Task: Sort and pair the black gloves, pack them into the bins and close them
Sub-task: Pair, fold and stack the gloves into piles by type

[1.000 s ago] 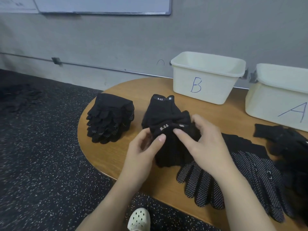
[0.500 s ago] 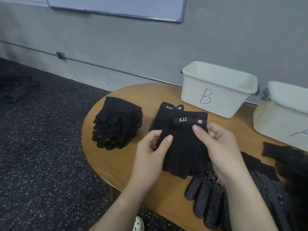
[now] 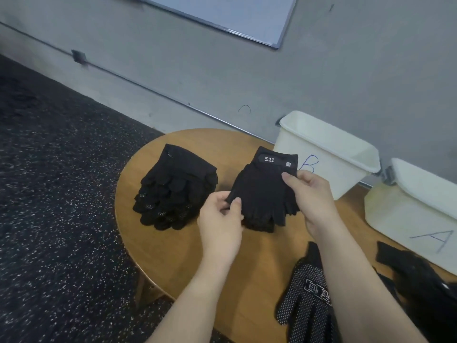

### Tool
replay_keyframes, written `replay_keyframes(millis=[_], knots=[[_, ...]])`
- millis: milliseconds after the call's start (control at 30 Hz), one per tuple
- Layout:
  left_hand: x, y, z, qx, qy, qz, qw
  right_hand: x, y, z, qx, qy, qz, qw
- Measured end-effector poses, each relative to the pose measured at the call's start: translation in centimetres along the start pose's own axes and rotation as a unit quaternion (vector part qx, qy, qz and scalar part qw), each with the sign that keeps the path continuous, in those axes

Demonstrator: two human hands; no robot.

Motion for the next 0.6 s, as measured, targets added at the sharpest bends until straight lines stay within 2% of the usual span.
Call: replay_keyframes(millis=[300, 433, 600], knots=[[0.9, -1.1, -0.2, 0.007, 0.076, 0.005, 0.997, 3.2, 1.8, 1.2, -0.056, -0.002, 0.042, 0.998], [0.5, -1.8, -0.2, 0.016, 0.074, -0.001, 0.997, 3.5, 2.4, 1.4, -0.072, 0.035, 0.025, 0.996], [0.8, -1.9, -0.2, 0.022, 0.059, -0.004, 0.998, 3.4, 2.4, 1.2, -0.094, 0.022, 0.023, 0.995]])
Point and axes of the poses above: each hand's wrist, its own x-axis towards the middle knuckle, its own z-axis out of the palm, y = z × x, the point moved 3 cm from there along x, towards the middle knuckle, and after that the axes turned 10 degrees about z, right-handed, at the moved point
